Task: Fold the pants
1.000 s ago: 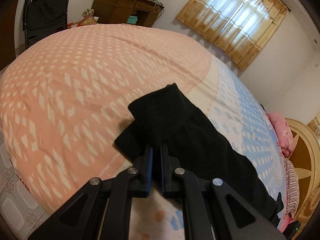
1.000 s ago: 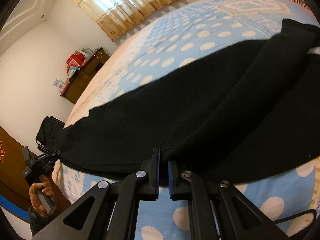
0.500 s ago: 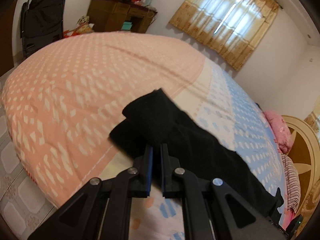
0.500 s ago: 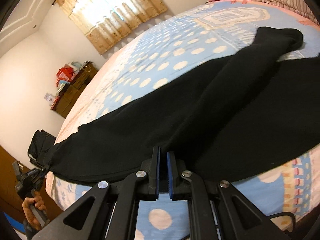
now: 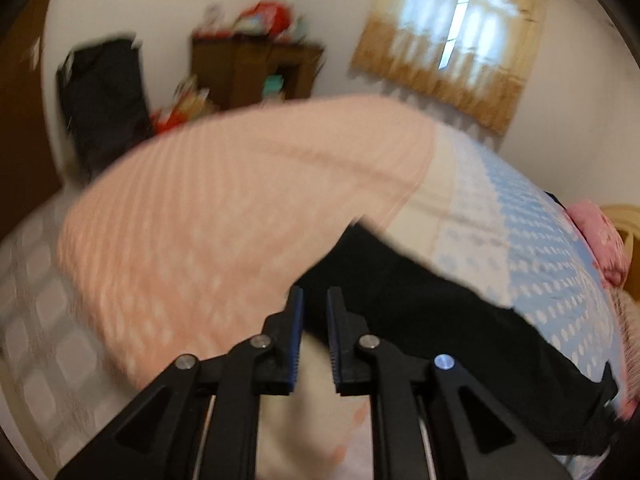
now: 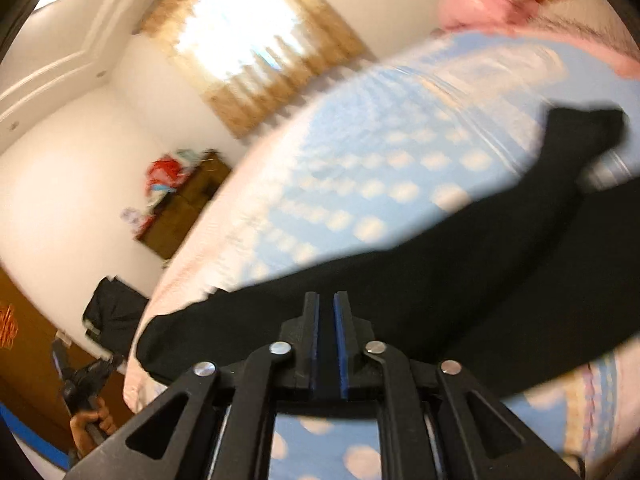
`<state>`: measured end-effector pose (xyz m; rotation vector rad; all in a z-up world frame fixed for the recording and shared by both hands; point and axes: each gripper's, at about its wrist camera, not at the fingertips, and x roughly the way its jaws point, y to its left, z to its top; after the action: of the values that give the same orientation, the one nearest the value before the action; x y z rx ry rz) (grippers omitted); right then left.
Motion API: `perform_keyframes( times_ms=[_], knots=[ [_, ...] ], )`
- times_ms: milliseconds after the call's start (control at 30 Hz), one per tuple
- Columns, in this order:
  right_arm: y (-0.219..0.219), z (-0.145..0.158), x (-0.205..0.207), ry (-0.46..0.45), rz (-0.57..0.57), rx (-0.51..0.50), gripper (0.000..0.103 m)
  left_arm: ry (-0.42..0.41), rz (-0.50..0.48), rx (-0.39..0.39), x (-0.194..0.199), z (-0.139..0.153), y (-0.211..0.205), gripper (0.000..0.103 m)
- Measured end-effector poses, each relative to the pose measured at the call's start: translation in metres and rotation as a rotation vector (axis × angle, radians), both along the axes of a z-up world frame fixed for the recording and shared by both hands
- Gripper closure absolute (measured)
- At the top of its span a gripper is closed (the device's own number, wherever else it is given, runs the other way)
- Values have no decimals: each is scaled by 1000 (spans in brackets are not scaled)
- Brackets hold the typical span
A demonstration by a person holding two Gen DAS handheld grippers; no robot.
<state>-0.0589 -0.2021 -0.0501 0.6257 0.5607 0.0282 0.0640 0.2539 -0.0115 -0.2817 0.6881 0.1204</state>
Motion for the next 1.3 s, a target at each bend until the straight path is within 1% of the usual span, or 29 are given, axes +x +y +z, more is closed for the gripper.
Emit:
perform_keyframes(
  times_ms=[33, 67, 100, 133, 167, 267, 300, 367, 400, 433, 467, 500, 600, 633, 667, 700, 733, 800, 900, 933, 1033, 1100, 1167, 1233, 1300],
  knots=[
    [5, 4, 8, -13, 31, -3, 53, -22, -22, 13, 7, 5, -8, 78],
    [13, 8, 20, -26, 75, 0, 24, -37, -35, 6, 13, 7, -13, 70],
    [21, 10, 33, -44, 121, 5, 19, -48, -44, -6, 17, 6, -17, 65],
    [31, 12, 48, -67, 166, 1, 19, -52, -50, -17, 24, 3, -23, 64],
    [41, 12, 63, -64, 213, -19, 19, -43, -50, -21, 29, 1, -25, 64],
    [80, 11, 115, -21, 381, -82, 19, 5, -61, -41, 36, -22, -42, 64],
    [94, 8, 133, -4, 441, -109, 19, 21, -61, -30, 35, -29, -48, 64],
    [116, 1, 158, 31, 516, -168, 19, 66, -38, -3, 33, -44, -56, 64],
    [129, -5, 169, 44, 551, -186, 19, 70, -28, 0, 30, -49, -56, 64],
    [136, -9, 180, 56, 577, -195, 19, 56, -21, 15, 26, -52, -58, 64],
    [143, -13, 191, 71, 602, -197, 19, 41, -22, 45, 22, -52, -62, 63],
    [150, -18, 202, 90, 633, -186, 19, 37, -29, 75, 20, -53, -66, 59],
    [162, -35, 216, 129, 673, -163, 19, 22, -42, 140, 15, -57, -76, 50],
    [166, -41, 220, 160, 692, -160, 19, 20, -46, 162, 14, -58, -79, 48],
    [169, -44, 214, 177, 707, -156, 19, 21, -53, 190, 13, -59, -84, 42],
    [172, -46, 213, 181, 720, -153, 19, 23, -63, 221, 13, -61, -89, 38],
    [174, -46, 207, 180, 724, -166, 19, 22, -69, 242, 12, -62, -92, 33],
    [175, -44, 199, 178, 724, -178, 19, 23, -68, 265, 13, -63, -96, 28],
    [173, -38, 189, 167, 735, -166, 19, 23, -71, 251, 15, -62, -95, 23],
    [173, -41, 191, 178, 752, -155, 19, 24, -73, 250, 16, -62, -96, 22],
    [169, -49, 204, 217, 780, -75, 19, 25, -78, 262, 16, -63, -97, 20],
    [168, -52, 217, 220, 786, -32, 19, 24, -80, 265, 17, -64, -101, 19],
    [169, -54, 229, 210, 768, 1, 19, 25, -82, 264, 17, -65, -103, 18],
    [177, -56, 236, 217, 779, 20, 18, 29, -85, 269, 17, -65, -103, 17],
    [186, -54, 236, 225, 819, 6, 18, 30, -90, 269, 18, -65, -104, 16]
  ],
)
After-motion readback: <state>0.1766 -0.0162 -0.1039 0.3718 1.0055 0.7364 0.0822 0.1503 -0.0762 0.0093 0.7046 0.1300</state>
